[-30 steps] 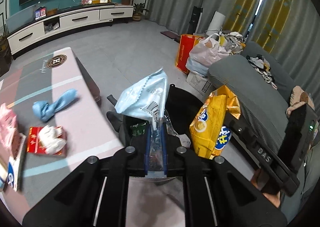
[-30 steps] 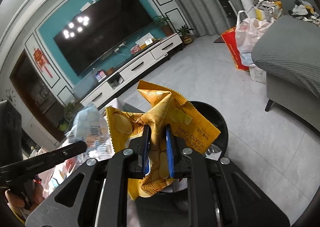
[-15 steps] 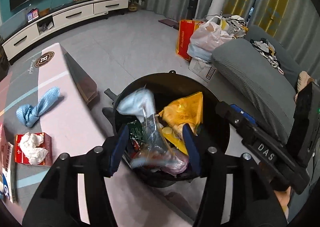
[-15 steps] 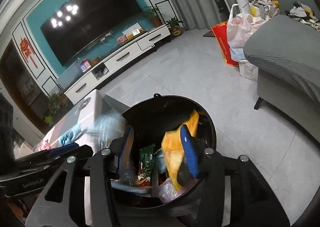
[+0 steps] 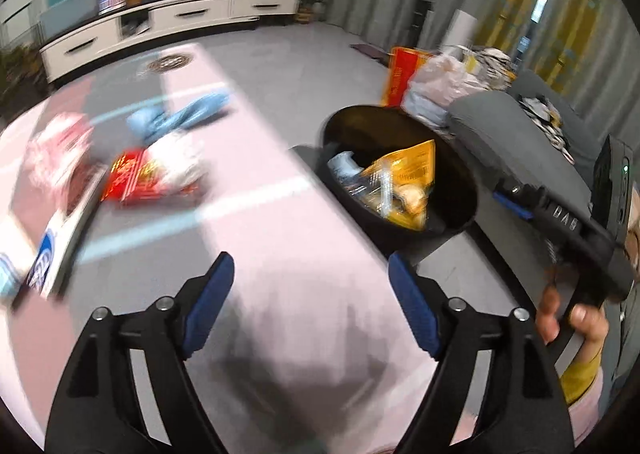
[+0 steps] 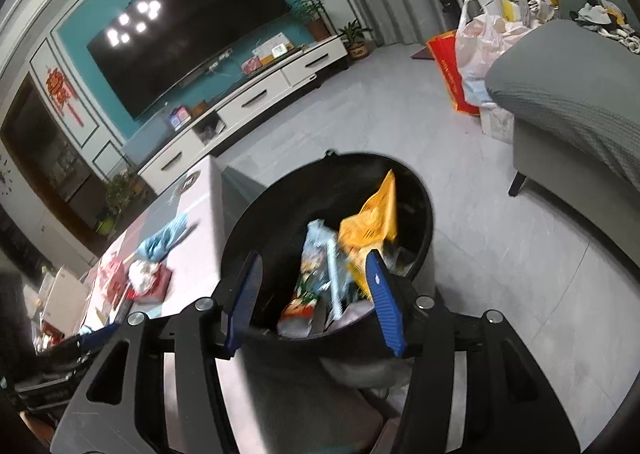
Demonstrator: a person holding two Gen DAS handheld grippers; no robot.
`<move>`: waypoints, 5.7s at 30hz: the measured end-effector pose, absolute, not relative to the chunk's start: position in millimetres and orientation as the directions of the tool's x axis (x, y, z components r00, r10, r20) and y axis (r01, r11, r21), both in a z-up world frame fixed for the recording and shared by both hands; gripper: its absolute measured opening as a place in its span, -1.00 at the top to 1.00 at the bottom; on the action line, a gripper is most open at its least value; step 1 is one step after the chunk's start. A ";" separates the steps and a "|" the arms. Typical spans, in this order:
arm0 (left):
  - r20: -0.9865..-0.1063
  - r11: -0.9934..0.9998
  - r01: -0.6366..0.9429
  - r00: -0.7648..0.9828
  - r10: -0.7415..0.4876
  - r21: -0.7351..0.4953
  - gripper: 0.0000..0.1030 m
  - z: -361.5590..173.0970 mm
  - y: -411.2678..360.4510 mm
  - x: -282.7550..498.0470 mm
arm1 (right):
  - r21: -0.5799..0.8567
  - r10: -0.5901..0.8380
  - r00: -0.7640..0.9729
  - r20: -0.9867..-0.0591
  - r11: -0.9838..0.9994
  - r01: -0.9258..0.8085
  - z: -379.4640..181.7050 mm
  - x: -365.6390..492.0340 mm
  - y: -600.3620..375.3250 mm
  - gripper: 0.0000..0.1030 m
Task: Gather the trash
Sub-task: 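Move both open tools back over the table trash, then grasp the white paper cup with the left tool while the right tool grasps the white tissue ball, then carry the cup and tissue over the black bin and open both tools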
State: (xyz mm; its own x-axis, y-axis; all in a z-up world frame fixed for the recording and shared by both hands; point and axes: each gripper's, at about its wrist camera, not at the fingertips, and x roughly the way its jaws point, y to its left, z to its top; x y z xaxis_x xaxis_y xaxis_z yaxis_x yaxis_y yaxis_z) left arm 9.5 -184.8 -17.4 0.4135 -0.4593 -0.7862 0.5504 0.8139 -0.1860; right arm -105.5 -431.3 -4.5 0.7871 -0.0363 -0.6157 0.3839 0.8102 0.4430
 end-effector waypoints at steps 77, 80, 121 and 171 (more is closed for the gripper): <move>-0.711 0.917 -0.015 0.637 -0.299 -0.399 0.13 -55.1 99.4 108.8 | 0.086 0.077 0.667 -0.741 0.996 -0.020 -20.6 101.3 -192.0 0.49; -0.700 0.919 -0.021 0.655 -0.285 -0.394 0.13 -47.0 102.7 99.8 | 0.117 0.096 0.685 -0.722 0.993 -0.017 -10.7 90.6 -194.1 0.49; -0.662 0.938 0.299 0.669 -0.338 -0.176 0.12 51.2 -39.5 -16.1 | 0.203 -0.060 0.812 -0.581 0.955 0.217 50.8 -91.4 -316.0 0.49; -0.770 0.720 0.678 0.537 -0.344 0.151 0.10 -15.1 -346.0 49.1 | 0.338 -0.133 0.760 -0.636 0.837 0.430 -10.0 -81.2 -447.5 0.44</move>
State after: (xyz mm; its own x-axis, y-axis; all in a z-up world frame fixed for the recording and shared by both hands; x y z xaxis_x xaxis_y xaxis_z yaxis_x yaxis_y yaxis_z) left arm 49.1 -346.0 -15.1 0.5373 -0.3442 -0.7700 0.6776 0.7197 0.1512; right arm -81.2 -447.5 -10.0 0.7601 -0.1329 -0.6361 0.4296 0.8372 0.3384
